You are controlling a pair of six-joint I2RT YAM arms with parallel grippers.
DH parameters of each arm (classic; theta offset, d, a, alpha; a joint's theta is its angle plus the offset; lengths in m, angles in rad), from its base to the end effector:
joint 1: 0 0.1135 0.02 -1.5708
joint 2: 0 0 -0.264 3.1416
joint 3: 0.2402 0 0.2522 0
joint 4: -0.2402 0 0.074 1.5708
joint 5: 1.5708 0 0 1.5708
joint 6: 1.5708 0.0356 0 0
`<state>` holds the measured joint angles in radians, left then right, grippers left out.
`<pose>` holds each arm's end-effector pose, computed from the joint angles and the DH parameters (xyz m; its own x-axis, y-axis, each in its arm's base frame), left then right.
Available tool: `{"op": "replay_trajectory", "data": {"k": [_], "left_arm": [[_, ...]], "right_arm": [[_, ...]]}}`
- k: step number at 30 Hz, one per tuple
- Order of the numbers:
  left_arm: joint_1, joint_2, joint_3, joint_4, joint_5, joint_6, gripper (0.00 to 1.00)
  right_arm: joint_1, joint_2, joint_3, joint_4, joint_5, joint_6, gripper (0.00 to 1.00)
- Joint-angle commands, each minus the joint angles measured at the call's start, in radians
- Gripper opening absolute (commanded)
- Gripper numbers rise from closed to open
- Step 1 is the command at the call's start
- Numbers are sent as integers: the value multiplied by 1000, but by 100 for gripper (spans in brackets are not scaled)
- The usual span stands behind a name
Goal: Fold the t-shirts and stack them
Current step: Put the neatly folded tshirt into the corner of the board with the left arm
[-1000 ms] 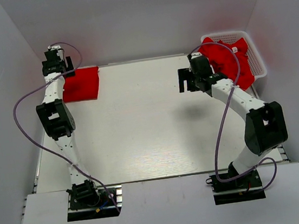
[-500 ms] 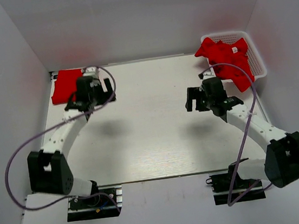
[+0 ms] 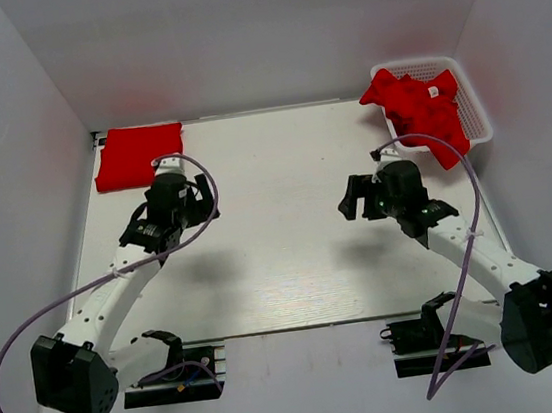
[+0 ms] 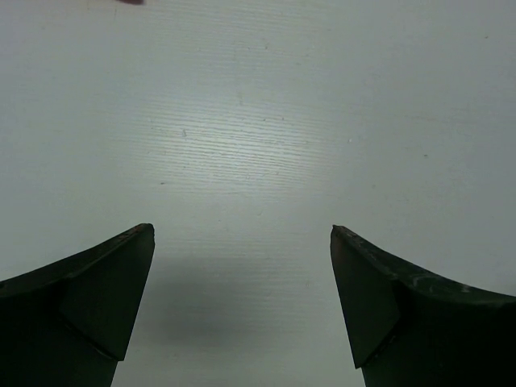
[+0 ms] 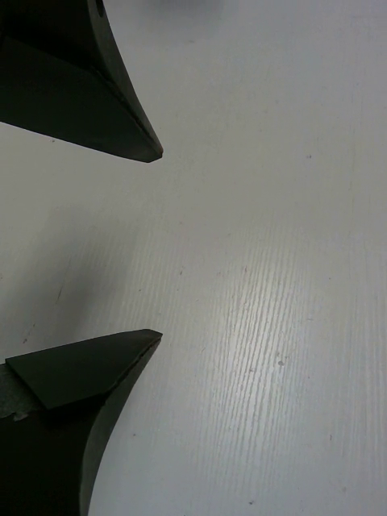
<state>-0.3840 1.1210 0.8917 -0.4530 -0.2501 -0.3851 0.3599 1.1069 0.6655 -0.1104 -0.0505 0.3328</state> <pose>0.2273 -0.0823 0.2856 -0.6113 -0.1455 -0.7779 -0.0483 0.9880 -0.1469 0.2261 0.0870 0.2418 -0.5918 0.1259 -0.7962 -0.2102 0.9295 0.3032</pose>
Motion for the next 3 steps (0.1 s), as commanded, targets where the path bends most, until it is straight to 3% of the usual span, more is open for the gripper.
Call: {"op": "replay_trajectory", "data": {"k": [1,3], "left_arm": [[-19,-1,-8,-11,-72,-20,100],[-19,-26,-20,23,-34,-5,100]], "right_arm": [[-3,-39,-41,87,-51,-6,90],[-1,-45,-38,87,-66,0,90]]}}
